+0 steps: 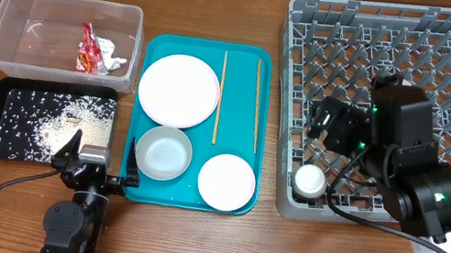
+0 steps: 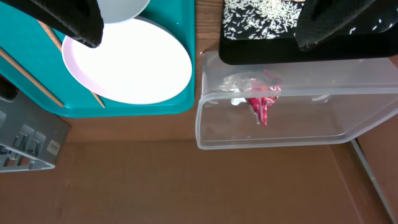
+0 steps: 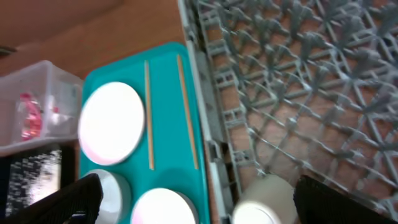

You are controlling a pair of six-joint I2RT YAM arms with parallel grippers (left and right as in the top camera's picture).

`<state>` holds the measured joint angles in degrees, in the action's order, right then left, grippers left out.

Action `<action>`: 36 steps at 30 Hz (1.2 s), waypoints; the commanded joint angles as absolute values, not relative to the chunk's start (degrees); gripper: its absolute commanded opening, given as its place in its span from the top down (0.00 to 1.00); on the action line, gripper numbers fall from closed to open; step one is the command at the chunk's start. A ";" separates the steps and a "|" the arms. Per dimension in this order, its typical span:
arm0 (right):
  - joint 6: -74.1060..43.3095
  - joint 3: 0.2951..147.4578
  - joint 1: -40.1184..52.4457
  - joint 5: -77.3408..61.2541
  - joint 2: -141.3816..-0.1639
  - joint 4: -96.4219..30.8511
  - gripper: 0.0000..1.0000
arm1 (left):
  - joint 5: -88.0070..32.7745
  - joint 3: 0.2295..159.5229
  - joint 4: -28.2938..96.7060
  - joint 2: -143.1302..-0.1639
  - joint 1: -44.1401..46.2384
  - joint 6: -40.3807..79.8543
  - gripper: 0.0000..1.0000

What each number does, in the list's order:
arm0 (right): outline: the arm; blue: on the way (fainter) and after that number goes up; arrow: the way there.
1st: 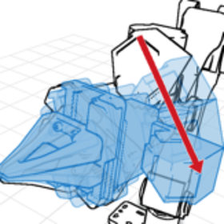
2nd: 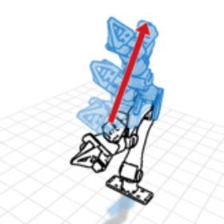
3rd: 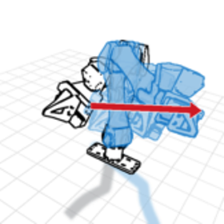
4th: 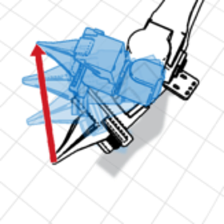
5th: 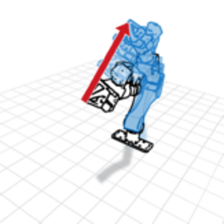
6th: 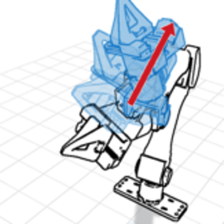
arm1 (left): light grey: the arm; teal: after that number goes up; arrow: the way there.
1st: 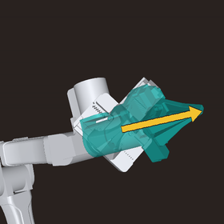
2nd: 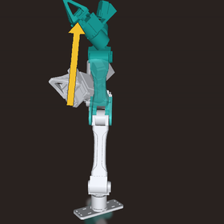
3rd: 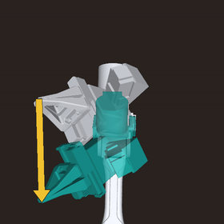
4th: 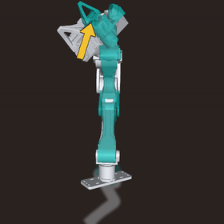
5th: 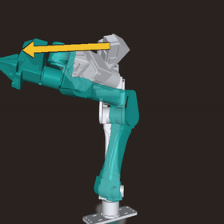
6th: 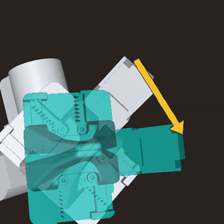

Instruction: Sort waste into correct bins and load items into the dishwasher

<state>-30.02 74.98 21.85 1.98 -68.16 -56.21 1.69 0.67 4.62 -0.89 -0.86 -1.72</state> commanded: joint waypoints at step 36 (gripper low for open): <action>-25.47 75.83 39.68 1.45 -109.16 -29.21 0.50 | 1.85 0.27 4.23 -0.25 -1.10 -2.61 0.00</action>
<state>-25.63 75.00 39.79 -0.71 -107.83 -30.11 1.69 0.67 4.62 -0.89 -0.86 -1.72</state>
